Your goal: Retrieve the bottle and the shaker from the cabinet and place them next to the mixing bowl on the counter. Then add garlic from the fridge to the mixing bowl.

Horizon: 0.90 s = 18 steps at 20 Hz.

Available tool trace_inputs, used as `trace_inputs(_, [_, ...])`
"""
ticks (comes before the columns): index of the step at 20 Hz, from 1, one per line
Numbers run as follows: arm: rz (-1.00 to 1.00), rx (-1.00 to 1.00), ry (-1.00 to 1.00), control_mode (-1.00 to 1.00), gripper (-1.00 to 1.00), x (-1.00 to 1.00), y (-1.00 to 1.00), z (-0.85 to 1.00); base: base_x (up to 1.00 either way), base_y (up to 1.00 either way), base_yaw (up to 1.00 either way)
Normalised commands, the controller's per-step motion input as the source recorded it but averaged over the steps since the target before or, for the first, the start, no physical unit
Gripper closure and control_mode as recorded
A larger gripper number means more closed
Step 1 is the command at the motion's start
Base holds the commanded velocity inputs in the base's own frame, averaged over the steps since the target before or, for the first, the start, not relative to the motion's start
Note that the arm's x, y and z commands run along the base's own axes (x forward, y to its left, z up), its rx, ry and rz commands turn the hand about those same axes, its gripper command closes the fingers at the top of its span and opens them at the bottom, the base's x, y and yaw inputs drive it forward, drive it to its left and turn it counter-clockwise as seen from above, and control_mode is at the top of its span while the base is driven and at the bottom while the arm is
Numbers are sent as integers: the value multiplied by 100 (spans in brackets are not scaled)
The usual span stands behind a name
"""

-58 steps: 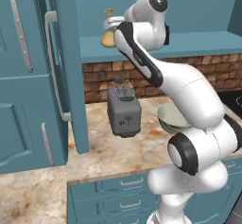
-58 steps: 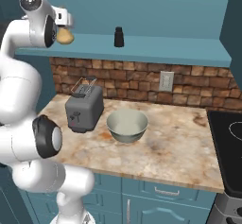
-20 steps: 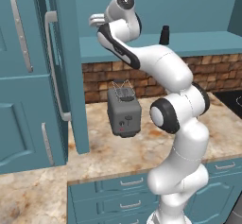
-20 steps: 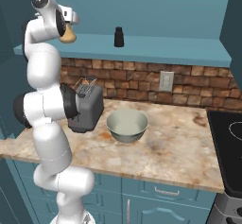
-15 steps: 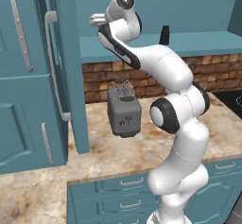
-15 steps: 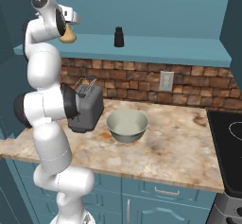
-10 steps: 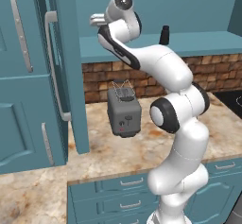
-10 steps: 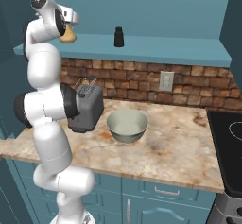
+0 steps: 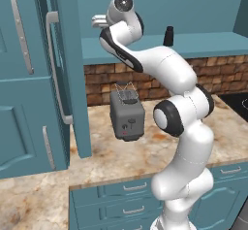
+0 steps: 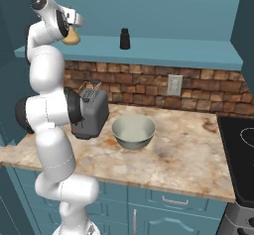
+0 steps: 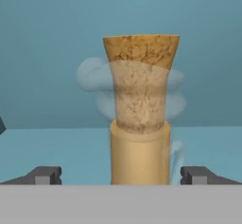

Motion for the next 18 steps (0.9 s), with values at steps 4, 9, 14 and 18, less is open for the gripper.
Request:
trace_inputs(4, [0,0,0,-100,100,0,0,0,0,0,0])
trace_inputs(9, [0,0,0,-100,100,0,0,0,0,0,0])
trace_inputs(14, [0,0,0,-100,100,-3,0,0,0,0,0])
trace_inputs(18, [0,0,-9,-100,100,-50,0,0,0,0,0])
